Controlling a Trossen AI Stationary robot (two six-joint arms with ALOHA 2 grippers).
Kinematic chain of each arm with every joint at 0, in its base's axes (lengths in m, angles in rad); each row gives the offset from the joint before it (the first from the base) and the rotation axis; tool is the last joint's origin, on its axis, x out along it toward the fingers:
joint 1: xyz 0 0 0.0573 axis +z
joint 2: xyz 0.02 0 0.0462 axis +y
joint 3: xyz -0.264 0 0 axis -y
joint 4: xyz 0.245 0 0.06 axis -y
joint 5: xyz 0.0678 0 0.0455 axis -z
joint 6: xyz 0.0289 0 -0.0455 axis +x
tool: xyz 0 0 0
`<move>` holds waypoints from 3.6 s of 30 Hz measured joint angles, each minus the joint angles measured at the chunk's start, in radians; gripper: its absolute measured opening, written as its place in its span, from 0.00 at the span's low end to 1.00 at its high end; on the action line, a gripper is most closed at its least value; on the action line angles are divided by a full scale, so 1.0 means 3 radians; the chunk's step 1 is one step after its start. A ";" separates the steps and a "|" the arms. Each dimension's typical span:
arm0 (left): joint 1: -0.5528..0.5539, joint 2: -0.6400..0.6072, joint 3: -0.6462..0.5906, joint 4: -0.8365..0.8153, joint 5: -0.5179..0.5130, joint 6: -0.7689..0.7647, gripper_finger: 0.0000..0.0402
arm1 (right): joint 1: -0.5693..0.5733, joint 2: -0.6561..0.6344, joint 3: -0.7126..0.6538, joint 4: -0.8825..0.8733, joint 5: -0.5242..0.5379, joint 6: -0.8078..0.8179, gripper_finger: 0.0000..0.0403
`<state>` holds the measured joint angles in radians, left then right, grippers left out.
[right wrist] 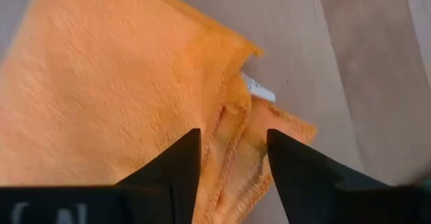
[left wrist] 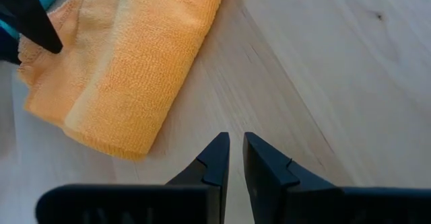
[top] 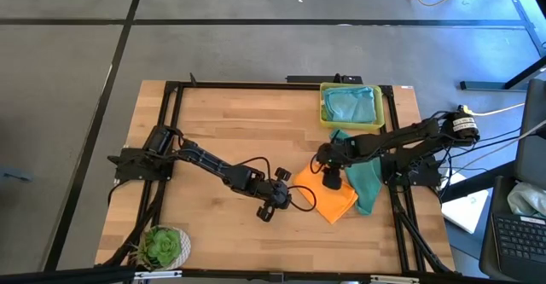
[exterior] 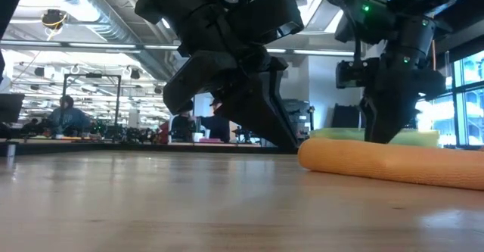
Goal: Fold microfiber towels
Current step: Put the folded yellow microfiber cloth into the yellow bin
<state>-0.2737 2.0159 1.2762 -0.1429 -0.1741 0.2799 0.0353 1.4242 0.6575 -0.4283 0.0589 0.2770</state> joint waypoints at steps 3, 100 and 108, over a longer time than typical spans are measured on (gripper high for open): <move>0.0000 0.0000 0.0000 0.0000 0.0000 -0.0028 0.09 | 0.0000 0.0000 0.0000 -0.0099 0.0182 0.0016 0.44; 0.0076 -0.0490 -0.0300 -0.1318 -0.0514 -0.0551 0.00 | -0.0569 -0.0343 0.0903 -0.2094 0.1941 -0.0467 0.01; 0.0072 -0.0490 -0.0300 -0.1324 -0.0512 -0.0562 0.00 | -0.1176 -0.0449 0.1044 -0.1892 0.1996 -0.1068 0.01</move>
<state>-0.2520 1.8690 1.1862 -0.5400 -0.3279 0.1113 -0.3177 1.2896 0.9708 -0.9959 0.6579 -0.0435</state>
